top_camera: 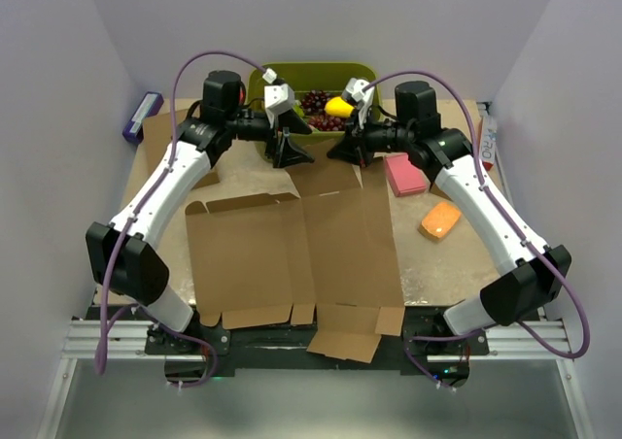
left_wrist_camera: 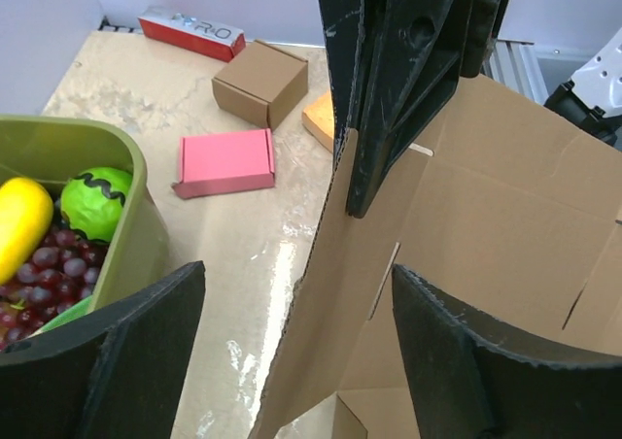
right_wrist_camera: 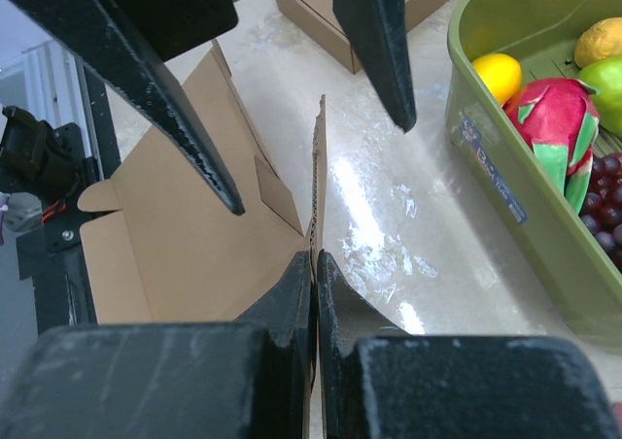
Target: Fold the paper box
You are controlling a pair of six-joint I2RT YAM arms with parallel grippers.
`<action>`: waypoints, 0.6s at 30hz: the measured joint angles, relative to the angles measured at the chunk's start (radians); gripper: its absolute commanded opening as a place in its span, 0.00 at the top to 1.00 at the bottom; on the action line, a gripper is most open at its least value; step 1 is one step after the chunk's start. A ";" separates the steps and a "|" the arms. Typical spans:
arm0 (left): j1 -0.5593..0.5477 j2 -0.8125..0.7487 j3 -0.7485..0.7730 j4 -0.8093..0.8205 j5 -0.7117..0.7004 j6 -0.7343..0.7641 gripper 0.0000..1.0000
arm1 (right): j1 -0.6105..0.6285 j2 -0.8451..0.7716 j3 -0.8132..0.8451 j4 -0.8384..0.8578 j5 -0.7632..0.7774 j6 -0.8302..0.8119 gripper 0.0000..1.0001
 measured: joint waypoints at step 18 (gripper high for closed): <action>-0.024 0.054 -0.006 -0.030 0.048 0.013 0.93 | 0.000 0.000 0.000 0.000 -0.007 -0.011 1.00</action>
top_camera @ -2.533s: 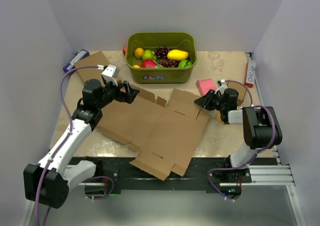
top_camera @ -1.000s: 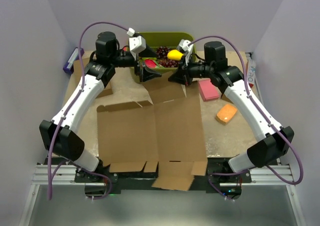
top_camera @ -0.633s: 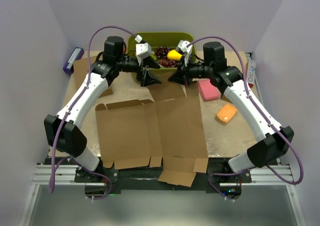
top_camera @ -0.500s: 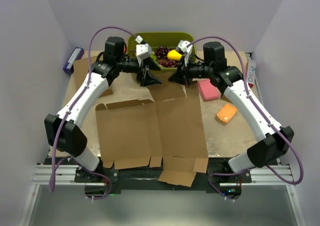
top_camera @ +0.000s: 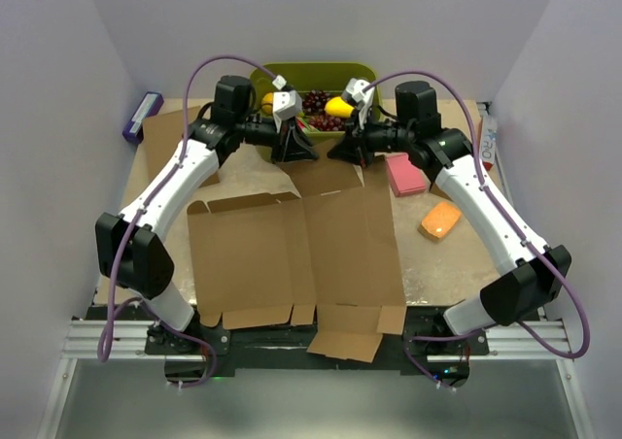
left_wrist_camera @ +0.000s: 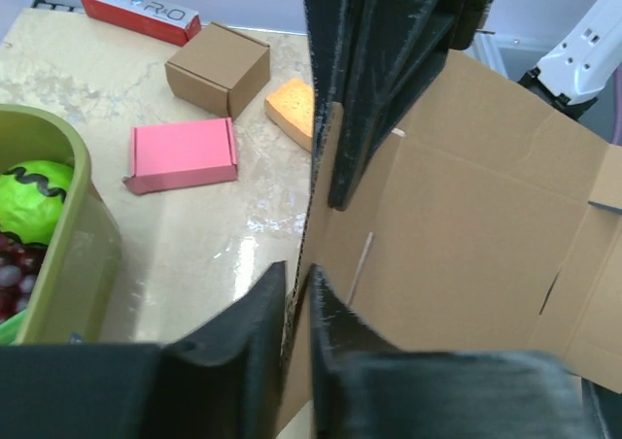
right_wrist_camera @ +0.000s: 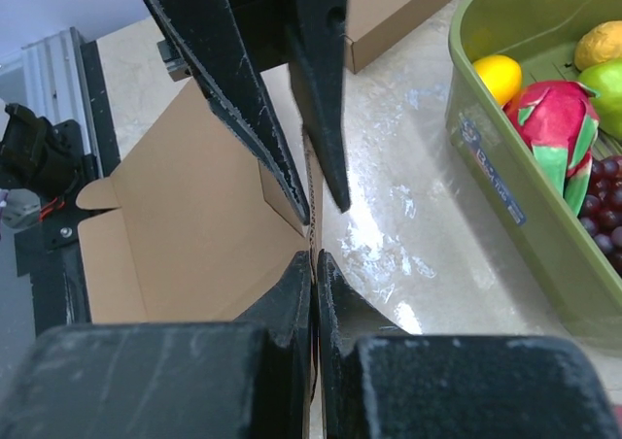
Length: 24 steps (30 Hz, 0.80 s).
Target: Fold the paper box
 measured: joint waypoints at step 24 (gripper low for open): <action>0.129 -0.206 -0.317 0.383 -0.434 -0.219 1.00 | 0.001 -0.284 -0.167 0.240 0.618 0.324 0.13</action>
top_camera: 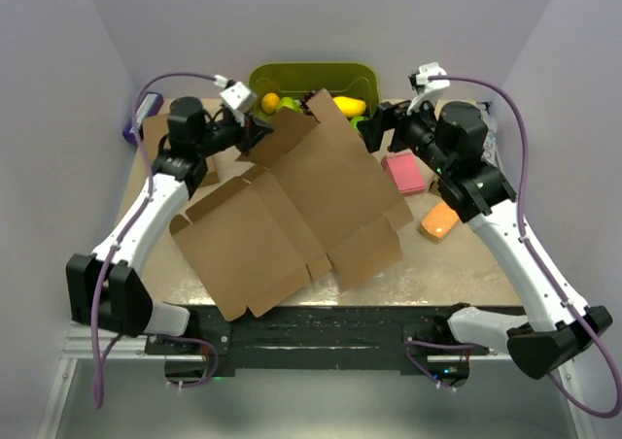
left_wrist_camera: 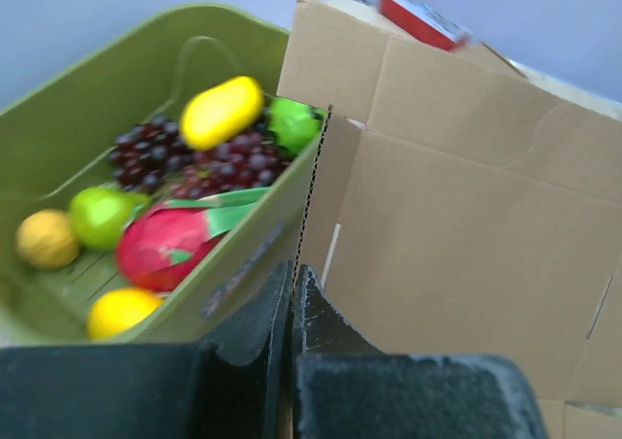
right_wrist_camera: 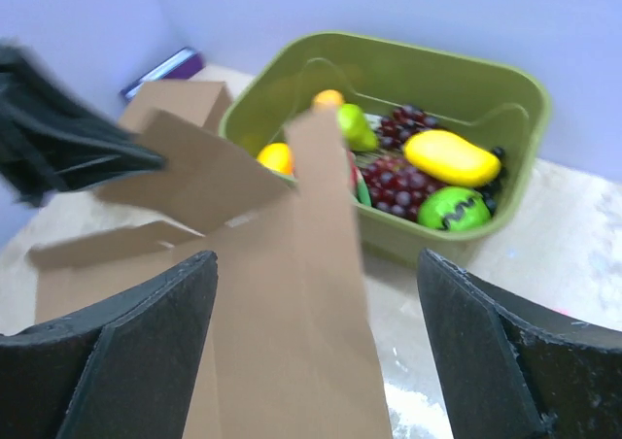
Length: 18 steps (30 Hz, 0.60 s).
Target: Fold the paper box
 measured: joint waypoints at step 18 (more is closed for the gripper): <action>0.125 -0.319 -0.318 0.219 -0.359 -0.176 1.00 | -0.042 -0.032 -0.393 0.123 0.200 0.197 0.11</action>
